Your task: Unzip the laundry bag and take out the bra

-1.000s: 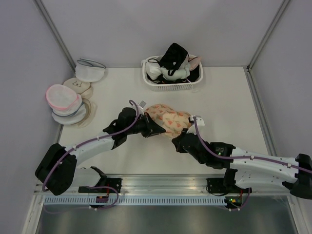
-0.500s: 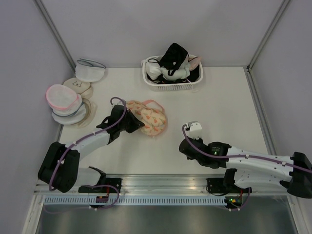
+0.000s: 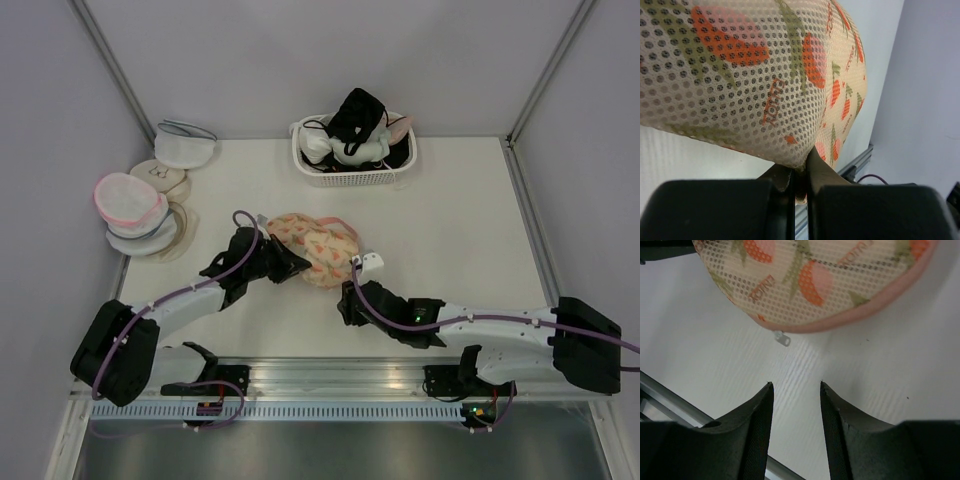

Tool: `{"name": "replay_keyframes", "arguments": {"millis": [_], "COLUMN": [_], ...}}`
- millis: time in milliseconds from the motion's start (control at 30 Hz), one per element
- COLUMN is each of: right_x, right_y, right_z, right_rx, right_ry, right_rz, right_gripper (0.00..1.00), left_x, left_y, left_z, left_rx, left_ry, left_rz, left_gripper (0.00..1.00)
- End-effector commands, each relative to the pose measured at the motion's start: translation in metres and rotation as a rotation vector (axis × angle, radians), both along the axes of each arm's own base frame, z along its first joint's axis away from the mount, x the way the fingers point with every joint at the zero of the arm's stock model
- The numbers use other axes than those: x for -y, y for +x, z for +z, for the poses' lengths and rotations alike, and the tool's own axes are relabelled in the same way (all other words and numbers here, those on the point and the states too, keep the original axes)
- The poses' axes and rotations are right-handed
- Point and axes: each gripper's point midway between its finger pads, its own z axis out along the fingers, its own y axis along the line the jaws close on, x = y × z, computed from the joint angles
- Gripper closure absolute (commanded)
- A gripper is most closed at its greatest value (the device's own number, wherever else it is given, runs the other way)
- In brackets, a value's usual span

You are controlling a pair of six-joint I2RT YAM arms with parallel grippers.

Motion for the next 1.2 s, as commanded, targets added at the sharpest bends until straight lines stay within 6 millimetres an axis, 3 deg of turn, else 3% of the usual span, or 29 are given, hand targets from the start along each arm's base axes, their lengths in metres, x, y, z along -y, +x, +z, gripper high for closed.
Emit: {"name": "replay_keyframes", "arguments": {"millis": [0,200,533,633,700,833,900,1100,1167], "right_x": [-0.040,-0.054,-0.025,-0.020,-0.018,-0.016,-0.015,0.001,-0.002], "right_y": [0.011,0.015,0.026,0.027,0.028,0.027,0.025,0.017,0.012], "right_z": [0.020,0.013,0.024,0.028,0.030,0.026,0.026,0.015,0.015], "right_rx": [0.058,0.057,0.122,0.139,0.147,0.141,0.135,0.103,0.089], "right_ry": [0.137,0.143,0.062,0.056,0.058,0.043,0.042,-0.007,0.023], "right_rz": [0.041,0.045,-0.049,-0.061,-0.066,-0.066,-0.062,-0.063,-0.033], "right_gripper": [0.52,0.52,0.55,0.67,0.82,0.96,1.00,1.00,0.98], "left_x": [0.021,0.029,0.030,0.031,0.031,0.031,0.031,0.032,0.033], "left_y": [0.000,-0.005,-0.006,-0.006,-0.006,-0.006,-0.006,-0.004,-0.003], "left_z": [0.037,0.034,0.023,0.021,0.020,0.019,0.018,0.023,0.024], "left_rx": [0.053,0.042,0.025,0.020,0.020,0.017,0.018,0.031,0.031], "left_ry": [-0.139,-0.152,-0.132,-0.131,-0.131,-0.129,-0.127,-0.125,-0.129], "left_rz": [-0.017,-0.037,-0.041,-0.044,-0.045,-0.048,-0.050,-0.051,-0.051], "left_gripper": [0.98,0.98,0.98,0.98,0.98,0.98,0.98,0.98,0.98]}}
